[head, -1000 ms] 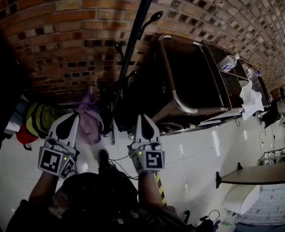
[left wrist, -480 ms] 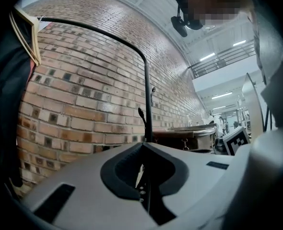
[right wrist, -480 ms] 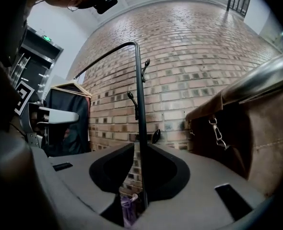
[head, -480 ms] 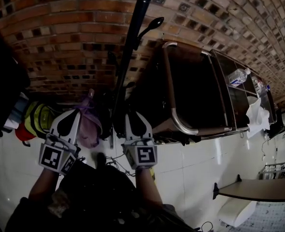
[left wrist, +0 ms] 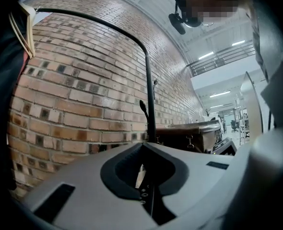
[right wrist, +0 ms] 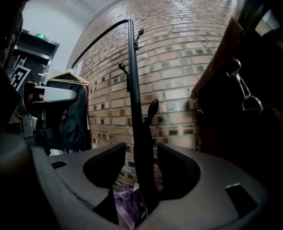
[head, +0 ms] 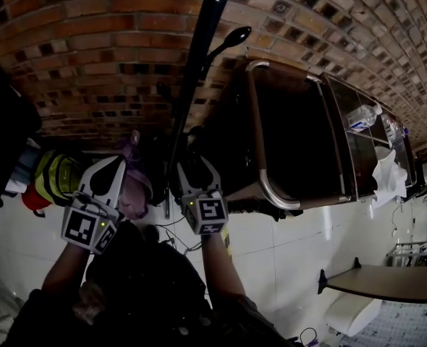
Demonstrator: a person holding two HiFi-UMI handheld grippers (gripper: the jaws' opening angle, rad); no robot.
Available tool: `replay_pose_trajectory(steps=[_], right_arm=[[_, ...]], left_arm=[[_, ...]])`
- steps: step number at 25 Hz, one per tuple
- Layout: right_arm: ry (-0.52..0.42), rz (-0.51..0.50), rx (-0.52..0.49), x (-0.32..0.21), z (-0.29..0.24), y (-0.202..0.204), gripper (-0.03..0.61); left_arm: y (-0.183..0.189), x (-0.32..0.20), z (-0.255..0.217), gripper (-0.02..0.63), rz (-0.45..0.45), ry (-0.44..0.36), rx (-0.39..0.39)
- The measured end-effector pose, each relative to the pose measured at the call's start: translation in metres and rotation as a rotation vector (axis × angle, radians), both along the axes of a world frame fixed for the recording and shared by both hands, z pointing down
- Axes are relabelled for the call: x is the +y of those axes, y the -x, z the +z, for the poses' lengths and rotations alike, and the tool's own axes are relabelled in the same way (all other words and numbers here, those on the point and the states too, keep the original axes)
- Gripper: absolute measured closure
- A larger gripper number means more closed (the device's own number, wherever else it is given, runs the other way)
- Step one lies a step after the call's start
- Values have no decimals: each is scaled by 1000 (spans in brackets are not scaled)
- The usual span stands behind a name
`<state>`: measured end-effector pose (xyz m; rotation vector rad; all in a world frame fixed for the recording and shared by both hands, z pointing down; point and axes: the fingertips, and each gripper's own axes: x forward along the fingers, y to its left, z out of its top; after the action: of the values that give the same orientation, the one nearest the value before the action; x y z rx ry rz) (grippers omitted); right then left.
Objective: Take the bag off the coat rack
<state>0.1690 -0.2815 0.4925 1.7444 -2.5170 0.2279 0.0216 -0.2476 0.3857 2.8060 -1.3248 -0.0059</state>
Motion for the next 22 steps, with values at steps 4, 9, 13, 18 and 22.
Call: replay_pose_trajectory(steps=[4,9,13,18,22], right_arm=[[30,7,5,-16,17,5,374],[40,30,33,-34,23,7,374],[59,15,80,-46,34,12,374],[61,-23,131,-51,39,19,426],[76,-38,127,-47,38,24,481]], left_arm=[[1,-10,10,578,8,19,-15],[4,-24,21,578,16,36,-21],[6,-35,31,578,11,53,-24],[9,-40,40,578,11,62,-32],[14,-41,43,578,3,73,-30]])
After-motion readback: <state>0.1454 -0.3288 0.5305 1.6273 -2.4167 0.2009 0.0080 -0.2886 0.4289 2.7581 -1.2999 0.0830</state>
